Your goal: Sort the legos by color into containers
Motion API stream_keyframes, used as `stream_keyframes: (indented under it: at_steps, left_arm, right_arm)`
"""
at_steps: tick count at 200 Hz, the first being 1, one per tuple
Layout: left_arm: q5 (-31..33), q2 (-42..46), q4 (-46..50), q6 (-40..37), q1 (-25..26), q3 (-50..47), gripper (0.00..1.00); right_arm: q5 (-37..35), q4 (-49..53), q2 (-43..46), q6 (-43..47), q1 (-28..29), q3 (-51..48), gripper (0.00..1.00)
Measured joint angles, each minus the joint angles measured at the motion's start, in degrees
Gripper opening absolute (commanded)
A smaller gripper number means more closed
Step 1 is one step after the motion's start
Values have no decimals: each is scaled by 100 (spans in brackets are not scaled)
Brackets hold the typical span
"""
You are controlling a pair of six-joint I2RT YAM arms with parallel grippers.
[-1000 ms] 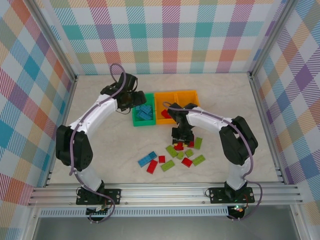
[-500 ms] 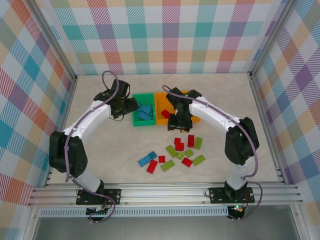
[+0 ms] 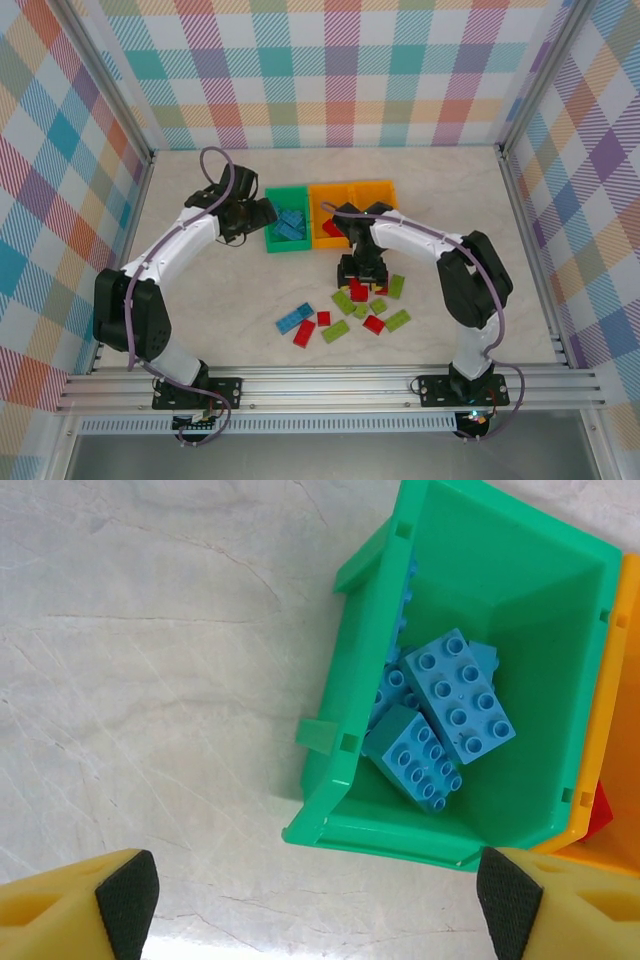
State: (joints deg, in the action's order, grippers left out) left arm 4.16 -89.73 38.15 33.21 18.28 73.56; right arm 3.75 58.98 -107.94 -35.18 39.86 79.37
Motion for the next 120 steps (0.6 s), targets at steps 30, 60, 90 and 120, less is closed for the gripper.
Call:
stream_keyframes:
  at_steps: [30,60,90,120]
  left_arm:
    - [2,68,-2,15,0,-111,89]
    - [2,72,0,26,0,-146,89]
    - [50,101,0,26,0,-146,89]
    - [105,133,2,26,0,-146,89]
  right_arm:
    - [44,-103,-81,-17,0,-2,65]
    - [59,-131,-142,-42,0,-17,61]
    - [15,-144,-142,-66,0,-74,61]
    - [-46,-133,-142,-79,0,-85,60]
